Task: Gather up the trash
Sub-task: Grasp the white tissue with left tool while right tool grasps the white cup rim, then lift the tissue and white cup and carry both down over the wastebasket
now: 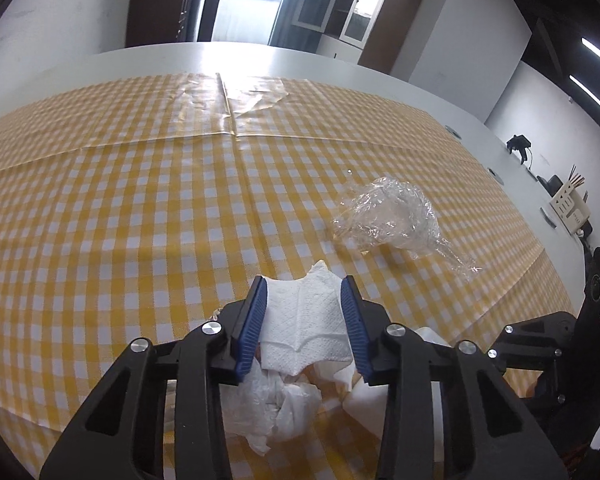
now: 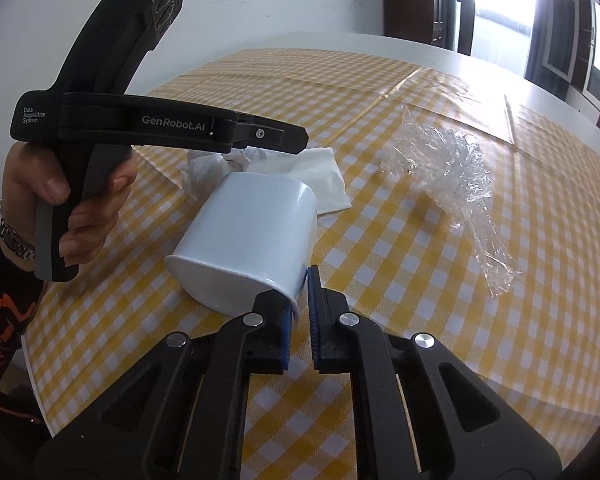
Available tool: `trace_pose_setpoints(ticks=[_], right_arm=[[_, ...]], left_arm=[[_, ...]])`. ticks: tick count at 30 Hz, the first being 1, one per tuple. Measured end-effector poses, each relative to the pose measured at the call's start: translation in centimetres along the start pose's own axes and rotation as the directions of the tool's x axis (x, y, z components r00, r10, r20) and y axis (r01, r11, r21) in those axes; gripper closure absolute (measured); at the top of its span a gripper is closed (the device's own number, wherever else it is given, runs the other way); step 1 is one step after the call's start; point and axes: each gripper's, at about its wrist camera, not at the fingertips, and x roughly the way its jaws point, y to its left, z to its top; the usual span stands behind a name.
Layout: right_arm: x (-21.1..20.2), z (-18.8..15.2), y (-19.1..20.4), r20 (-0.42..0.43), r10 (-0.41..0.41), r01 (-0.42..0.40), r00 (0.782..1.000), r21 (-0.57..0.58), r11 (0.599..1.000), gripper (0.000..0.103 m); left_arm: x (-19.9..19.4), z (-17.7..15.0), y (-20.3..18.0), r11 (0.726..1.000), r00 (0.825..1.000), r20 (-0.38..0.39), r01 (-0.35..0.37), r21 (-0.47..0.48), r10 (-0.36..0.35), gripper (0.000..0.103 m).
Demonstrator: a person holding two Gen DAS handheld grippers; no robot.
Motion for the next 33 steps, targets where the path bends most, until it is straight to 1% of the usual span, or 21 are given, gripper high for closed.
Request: trace_pose_setpoints(ticks=[2, 3, 4, 6, 8, 9, 10, 12, 13, 14, 18, 19, 20, 22, 27, 31, 33], right_arm=[[0.0, 0.0, -0.1, 0.001, -0.006, 0.006, 1.0, 0.0, 1.0, 0.101], [0.0, 0.0, -0.3, 0.002, -0.006, 0.006, 1.0, 0.0, 1.0, 0.101], [0.0, 0.0, -0.4, 0.004, -0.004, 0.004, 1.0, 0.001, 1.0, 0.101], [0.1, 0.0, -0.5, 0.004, -0.001, 0.001, 1.0, 0.007, 1.0, 0.101], [0.1, 0.0, -0.7, 0.004, 0.0, 0.0, 1.0, 0.011, 1.0, 0.101], [0.1, 0.0, -0.7, 0.004, 0.002, -0.002, 1.0, 0.009, 1.0, 0.101], [0.0, 0.0, -0.8, 0.006, 0.002, -0.002, 1.0, 0.006, 1.0, 0.101], [-0.3, 0.0, -0.8, 0.014, 0.004, -0.004, 1.0, 0.003, 1.0, 0.101], [-0.4, 0.0, -0.8, 0.017, 0.008, -0.008, 1.0, 0.003, 1.0, 0.101], [-0.4, -0.1, -0.8, 0.015, 0.01, -0.01, 1.0, 0.001, 1.0, 0.101], [-0.2, -0.3, -0.9, 0.007, 0.007, -0.007, 1.0, -0.014, 1.0, 0.101], [-0.2, -0.4, -0.9, 0.008, 0.007, -0.007, 1.0, -0.014, 1.0, 0.101], [-0.2, -0.4, -0.9, 0.008, 0.007, -0.007, 1.0, -0.014, 1.0, 0.101], [-0.3, -0.4, -0.9, 0.006, 0.005, -0.005, 1.0, -0.012, 1.0, 0.101], [-1.2, -0.8, -0.9, -0.001, -0.037, 0.037, 0.999, 0.025, 0.999, 0.101], [-2.7, -2.1, -0.9, 0.021, -0.055, 0.053, 0.998, 0.086, 0.995, 0.101], [-3.7, -3.1, -0.8, 0.035, -0.071, 0.066, 0.997, 0.125, 0.99, 0.101]], left_arm=[[0.3, -0.1, -0.3, 0.999, 1.0, -0.004, -0.021, 0.031, 0.021, 0.066], [0.4, -0.1, -0.6, 0.998, 0.999, -0.003, -0.036, 0.048, 0.036, 0.063], [0.2, -0.1, -0.6, 0.997, 0.999, 0.003, -0.044, 0.057, 0.044, 0.058], [-0.3, 0.0, -1.0, 0.997, 0.999, 0.025, -0.025, 0.078, 0.023, 0.055], [-1.0, 0.1, -1.9, 0.993, 0.998, 0.057, -0.013, 0.119, 0.007, 0.044], [-1.1, 0.1, -2.3, 0.991, 0.998, 0.067, -0.011, 0.137, 0.001, 0.042], [-0.8, 0.0, -2.7, 0.988, 0.998, 0.061, -0.012, 0.152, 0.003, 0.042], [0.2, -0.2, -2.8, 0.988, 1.0, 0.021, -0.023, 0.154, 0.02, 0.042], [0.8, -0.3, -2.6, 0.989, 1.0, -0.001, -0.025, 0.143, 0.025, 0.045], [0.9, -0.4, -2.3, 0.992, 1.0, -0.007, -0.02, 0.127, 0.021, 0.052], [1.0, -0.3, -1.6, 0.995, 1.0, -0.019, -0.015, 0.098, 0.016, 0.066], [1.1, -0.4, -1.5, 0.995, 0.999, -0.026, -0.016, 0.094, 0.019, 0.076], [1.2, -0.4, -1.5, 0.996, 0.999, -0.033, -0.021, 0.092, 0.024, 0.088], [1.5, -0.5, -1.0, 0.997, 0.999, -0.04, -0.031, 0.07, 0.034, 0.099], [0.2, -0.3, 0.1, 0.999, 0.999, -0.004, 0.042, 0.002, -0.042, 0.101], [-1.6, -0.6, -0.3, 0.998, 0.996, 0.067, 0.062, 0.012, -0.063, 0.101], [-2.5, -1.0, -1.0, 0.997, 0.992, 0.107, 0.063, 0.034, -0.066, 0.101]])
